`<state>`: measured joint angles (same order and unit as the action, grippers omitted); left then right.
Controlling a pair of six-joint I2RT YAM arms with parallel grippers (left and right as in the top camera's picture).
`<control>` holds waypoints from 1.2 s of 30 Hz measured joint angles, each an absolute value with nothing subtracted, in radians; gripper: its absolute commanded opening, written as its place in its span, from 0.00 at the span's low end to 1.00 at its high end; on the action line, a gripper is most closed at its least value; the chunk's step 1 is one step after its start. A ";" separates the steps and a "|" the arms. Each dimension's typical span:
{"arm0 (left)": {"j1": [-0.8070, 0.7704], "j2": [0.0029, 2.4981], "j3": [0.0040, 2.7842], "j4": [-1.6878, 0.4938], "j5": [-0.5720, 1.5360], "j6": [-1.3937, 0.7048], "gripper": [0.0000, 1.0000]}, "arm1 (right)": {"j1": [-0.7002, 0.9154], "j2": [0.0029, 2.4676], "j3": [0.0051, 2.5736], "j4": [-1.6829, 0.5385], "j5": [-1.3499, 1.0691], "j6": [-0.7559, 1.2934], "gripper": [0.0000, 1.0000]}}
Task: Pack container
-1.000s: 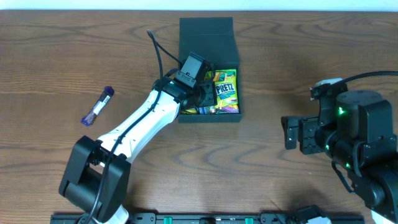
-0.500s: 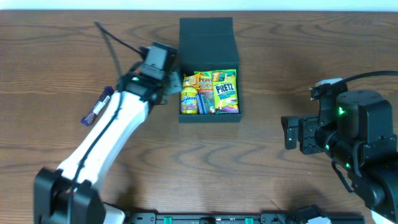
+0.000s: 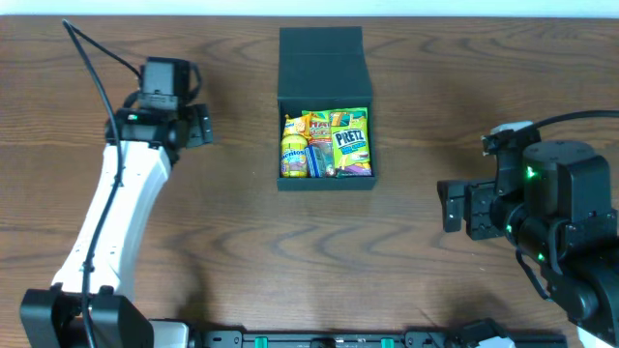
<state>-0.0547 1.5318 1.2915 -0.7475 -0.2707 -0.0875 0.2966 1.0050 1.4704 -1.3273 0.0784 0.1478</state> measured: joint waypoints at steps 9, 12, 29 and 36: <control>0.120 1.591 1.291 -0.725 -0.152 0.274 0.95 | 0.297 1.005 1.470 -1.327 0.078 0.148 0.99; 0.160 1.650 1.291 -0.705 -0.101 0.366 0.95 | 0.297 1.005 1.470 -1.327 0.078 0.148 0.99; 0.187 1.951 1.291 -0.629 -0.056 0.567 1.00 | 0.297 1.005 1.470 -1.327 0.078 0.147 0.99; 0.187 1.993 1.301 -0.612 -0.052 0.580 0.71 | 0.297 1.005 1.470 -1.327 0.078 0.148 0.99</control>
